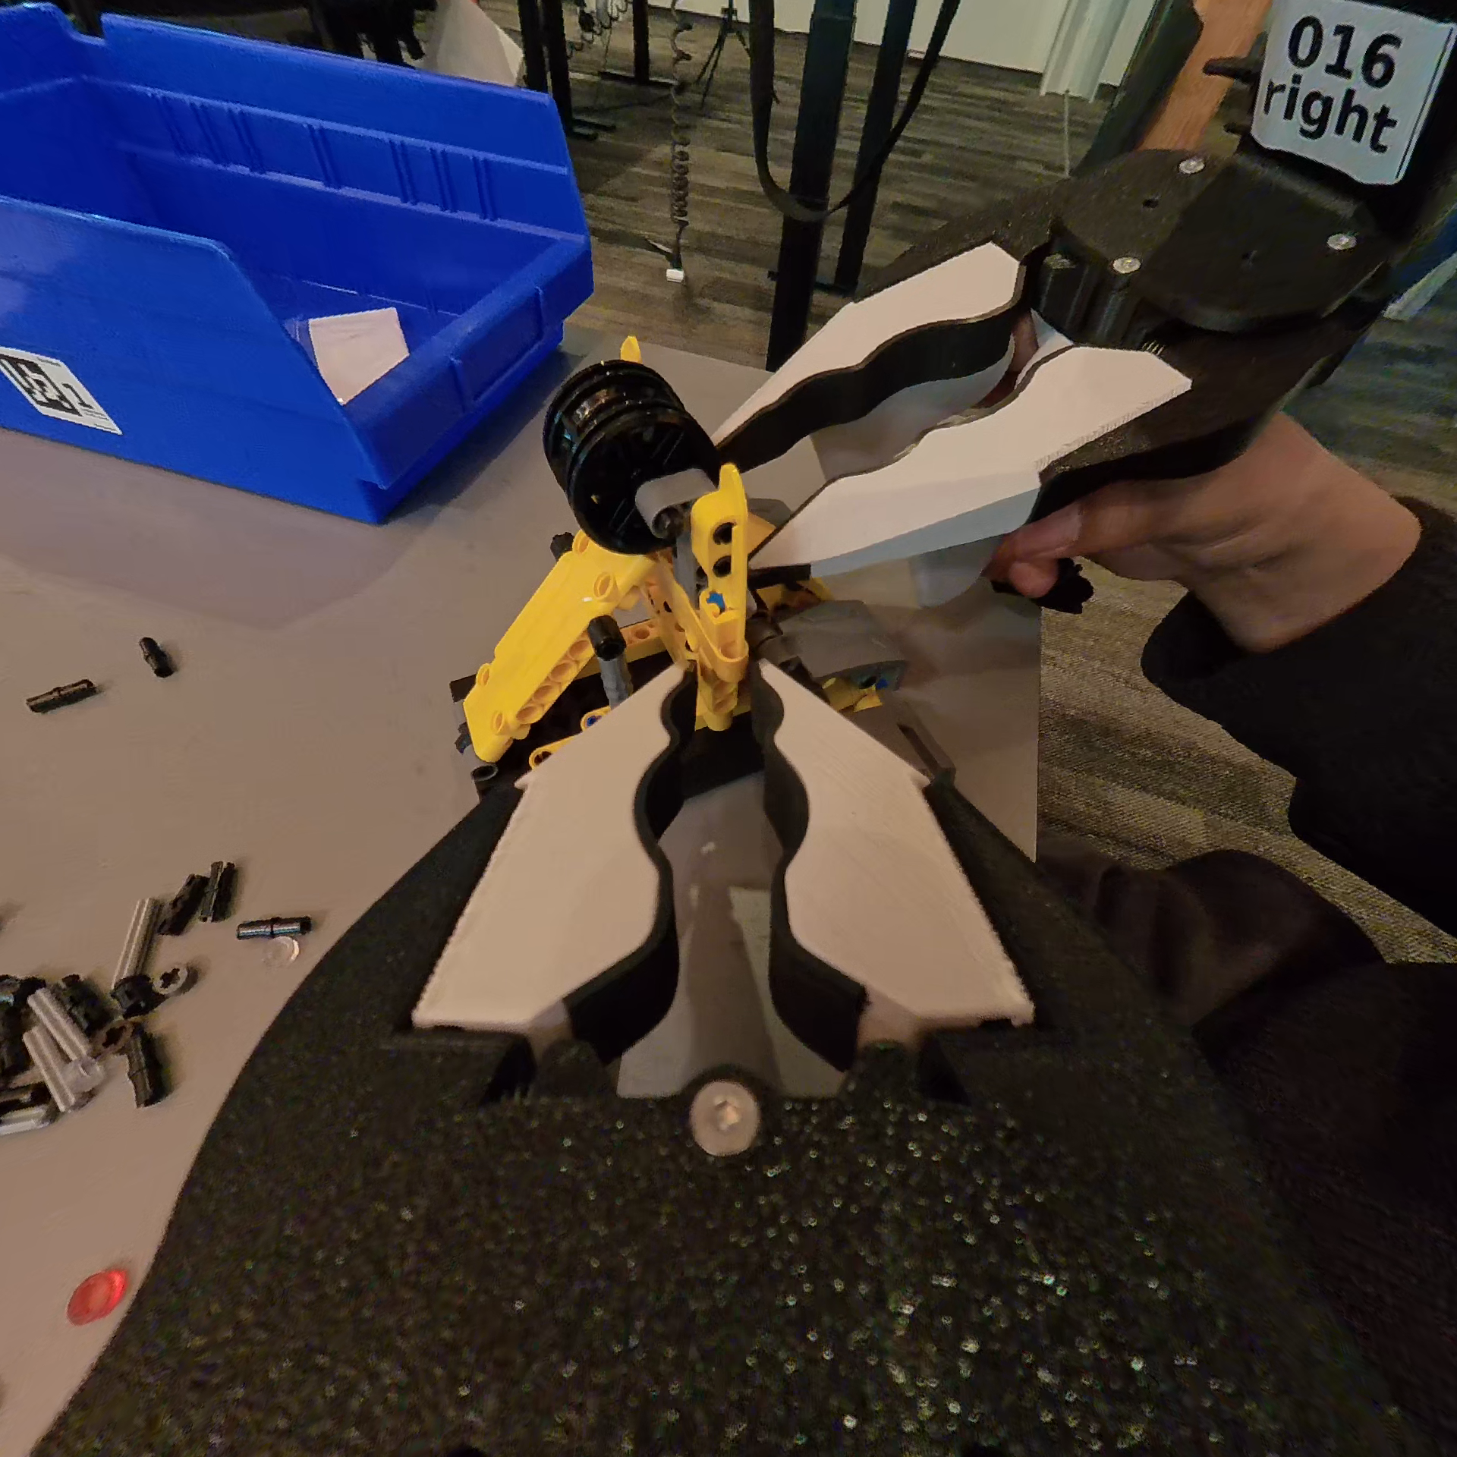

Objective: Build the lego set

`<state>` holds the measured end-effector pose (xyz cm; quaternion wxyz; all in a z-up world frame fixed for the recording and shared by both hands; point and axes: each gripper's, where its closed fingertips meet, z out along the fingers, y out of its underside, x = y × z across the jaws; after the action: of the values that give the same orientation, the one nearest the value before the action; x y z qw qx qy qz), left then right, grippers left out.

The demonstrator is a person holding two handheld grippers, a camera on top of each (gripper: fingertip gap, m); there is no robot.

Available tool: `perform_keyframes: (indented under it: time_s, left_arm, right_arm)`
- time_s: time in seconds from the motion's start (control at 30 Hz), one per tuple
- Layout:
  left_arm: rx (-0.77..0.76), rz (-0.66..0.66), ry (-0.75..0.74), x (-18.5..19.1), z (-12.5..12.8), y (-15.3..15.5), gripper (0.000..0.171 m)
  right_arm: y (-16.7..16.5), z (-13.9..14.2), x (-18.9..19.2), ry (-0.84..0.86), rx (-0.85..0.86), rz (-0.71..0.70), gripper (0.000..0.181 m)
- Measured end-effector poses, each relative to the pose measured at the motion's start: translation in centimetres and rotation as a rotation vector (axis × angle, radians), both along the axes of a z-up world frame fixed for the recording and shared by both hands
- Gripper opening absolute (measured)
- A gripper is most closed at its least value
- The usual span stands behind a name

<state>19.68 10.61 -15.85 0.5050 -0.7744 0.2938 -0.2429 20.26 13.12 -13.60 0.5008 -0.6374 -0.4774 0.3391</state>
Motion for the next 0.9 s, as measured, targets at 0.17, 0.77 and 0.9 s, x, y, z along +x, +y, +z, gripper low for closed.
perform_keyframes:
  time_s: [0.17,0.77,0.9]
  left_arm:
    - [0.001,0.003,0.006,0.01,-0.06,0.04,0.01]
    - [0.008,0.009,0.016,0.04,-0.11,0.05,0.01]
    - [0.011,0.011,0.019,0.04,-0.13,0.07,0.009]
  right_arm:
    - [-0.18,-0.09,-0.08,-0.001,-0.005,0.013,0.024]
    - [-0.17,-0.12,-0.05,-0.014,-0.003,0.007,0.023]
    - [-0.17,-0.12,-0.05,-0.021,0.011,0.001,0.022]
